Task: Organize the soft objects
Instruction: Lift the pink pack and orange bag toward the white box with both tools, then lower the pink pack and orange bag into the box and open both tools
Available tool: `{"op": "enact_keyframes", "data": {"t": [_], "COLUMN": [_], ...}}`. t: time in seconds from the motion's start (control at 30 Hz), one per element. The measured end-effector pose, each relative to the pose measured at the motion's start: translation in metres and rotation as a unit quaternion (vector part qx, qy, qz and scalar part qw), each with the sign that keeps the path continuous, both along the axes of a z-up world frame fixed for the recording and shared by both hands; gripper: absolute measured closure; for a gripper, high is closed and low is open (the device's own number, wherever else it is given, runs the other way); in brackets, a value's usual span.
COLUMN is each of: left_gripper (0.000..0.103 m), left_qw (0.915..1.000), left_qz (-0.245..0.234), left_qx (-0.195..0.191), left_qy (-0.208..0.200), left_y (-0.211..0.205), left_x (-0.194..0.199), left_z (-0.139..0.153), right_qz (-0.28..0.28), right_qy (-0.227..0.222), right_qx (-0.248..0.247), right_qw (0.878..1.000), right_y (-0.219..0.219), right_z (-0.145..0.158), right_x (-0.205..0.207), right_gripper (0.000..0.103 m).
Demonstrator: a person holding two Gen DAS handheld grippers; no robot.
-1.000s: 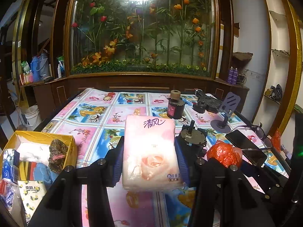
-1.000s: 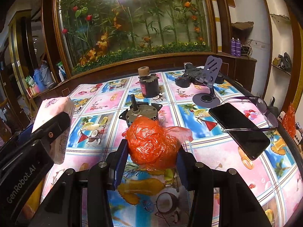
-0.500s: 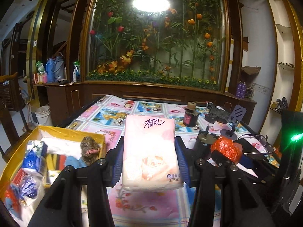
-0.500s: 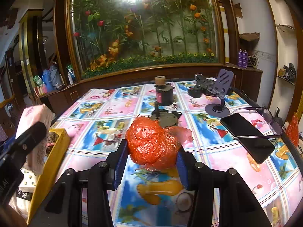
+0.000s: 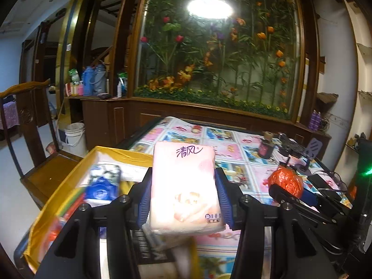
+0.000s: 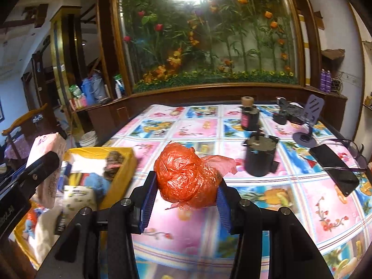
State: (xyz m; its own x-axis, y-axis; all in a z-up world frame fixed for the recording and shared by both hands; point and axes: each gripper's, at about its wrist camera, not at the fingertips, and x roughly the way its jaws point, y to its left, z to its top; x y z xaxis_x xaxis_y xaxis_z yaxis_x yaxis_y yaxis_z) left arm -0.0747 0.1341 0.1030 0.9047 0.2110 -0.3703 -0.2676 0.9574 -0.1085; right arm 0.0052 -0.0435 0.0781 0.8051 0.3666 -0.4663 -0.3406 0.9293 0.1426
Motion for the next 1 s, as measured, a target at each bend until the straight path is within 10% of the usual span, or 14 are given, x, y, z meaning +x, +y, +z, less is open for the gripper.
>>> {"op": "enact_keyframes", "data": {"t": [0.5,1.0], "left_gripper": [0.054,0.054], "left_qw": [0.9944,0.9899], "left_qz": [0.098,0.077], "left_qx": [-0.032,-0.083], "left_qy": [0.025,0.085], "left_y": [0.092,0.121], "left_x": [-0.041,-0.042], "left_z": [-0.022,-0.052], "right_qz": [0.148,0.189], "right_qy": [0.012,0.121], "right_qx": [-0.033,-0.023], "right_qw": [0.988,0.974], "right_y": [0.104,0.172], "right_z": [-0.006,-0.018], "right_x": [-0.050,-0.007], "right_gripper": [0.051,0.051]}}
